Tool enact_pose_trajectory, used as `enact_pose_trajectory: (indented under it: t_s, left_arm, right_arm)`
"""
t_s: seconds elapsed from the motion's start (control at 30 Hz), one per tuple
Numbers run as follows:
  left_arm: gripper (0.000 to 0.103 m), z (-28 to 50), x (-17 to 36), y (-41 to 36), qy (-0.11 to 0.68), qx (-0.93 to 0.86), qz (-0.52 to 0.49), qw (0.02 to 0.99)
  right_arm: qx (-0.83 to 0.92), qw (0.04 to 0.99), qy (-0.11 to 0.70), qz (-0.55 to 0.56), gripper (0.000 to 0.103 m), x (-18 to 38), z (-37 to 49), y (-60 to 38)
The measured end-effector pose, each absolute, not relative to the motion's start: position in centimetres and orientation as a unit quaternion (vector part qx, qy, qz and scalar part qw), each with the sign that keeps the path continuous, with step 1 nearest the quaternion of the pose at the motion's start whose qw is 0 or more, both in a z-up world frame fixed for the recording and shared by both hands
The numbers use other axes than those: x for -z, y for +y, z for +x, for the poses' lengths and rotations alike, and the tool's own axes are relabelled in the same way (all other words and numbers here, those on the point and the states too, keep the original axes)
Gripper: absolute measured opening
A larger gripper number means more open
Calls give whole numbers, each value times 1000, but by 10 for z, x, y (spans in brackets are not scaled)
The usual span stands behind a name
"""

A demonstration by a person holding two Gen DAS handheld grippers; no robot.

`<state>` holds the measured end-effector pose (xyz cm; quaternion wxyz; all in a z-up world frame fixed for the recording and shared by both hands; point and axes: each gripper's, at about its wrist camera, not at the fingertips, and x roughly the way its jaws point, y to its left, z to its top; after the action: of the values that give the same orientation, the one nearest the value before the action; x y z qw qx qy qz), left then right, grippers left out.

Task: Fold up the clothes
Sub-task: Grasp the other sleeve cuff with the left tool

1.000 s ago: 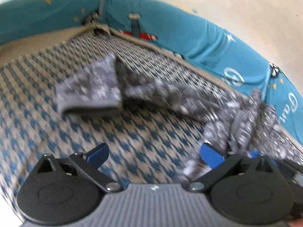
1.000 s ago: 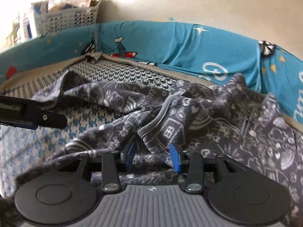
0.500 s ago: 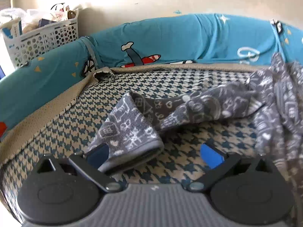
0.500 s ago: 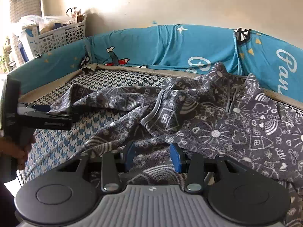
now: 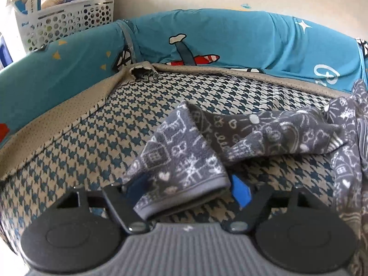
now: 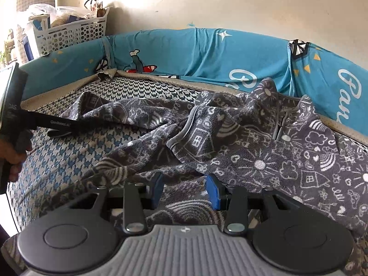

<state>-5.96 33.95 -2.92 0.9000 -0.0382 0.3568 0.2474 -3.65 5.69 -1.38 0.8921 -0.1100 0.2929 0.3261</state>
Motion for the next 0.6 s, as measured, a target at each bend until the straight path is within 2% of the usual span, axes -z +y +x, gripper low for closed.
enact_pose_trajectory:
  t_s: [0.23,0.43,0.5,0.53,0.57,0.6]
  left_arm:
    - [72,-57,24,355,355,-268,-26,895]
    - [73,-54,15,386,323,-330,-41,886]
    - [84,-55,13,402,306,-360,-61,879]
    - [94,-56,12,409,298,-375,-73,875]
    - [100,-60,11,417,291,-392,-87,868]
    - [101,-63,10,424,283,-408,-101,862]
  right_arm:
    - [-324,892,292,-115,39,16,-36,58]
    - [-328,890,294,-120,39,18,-36,60]
    - [-328,889,295,-122,39,20,-36,61]
    - [-328,889,296,-123,39,21,-35,61]
    - [-327,888,298,-124,39,22,-35,62]
    - [-327,888,299,-125,39,22,-35,62]
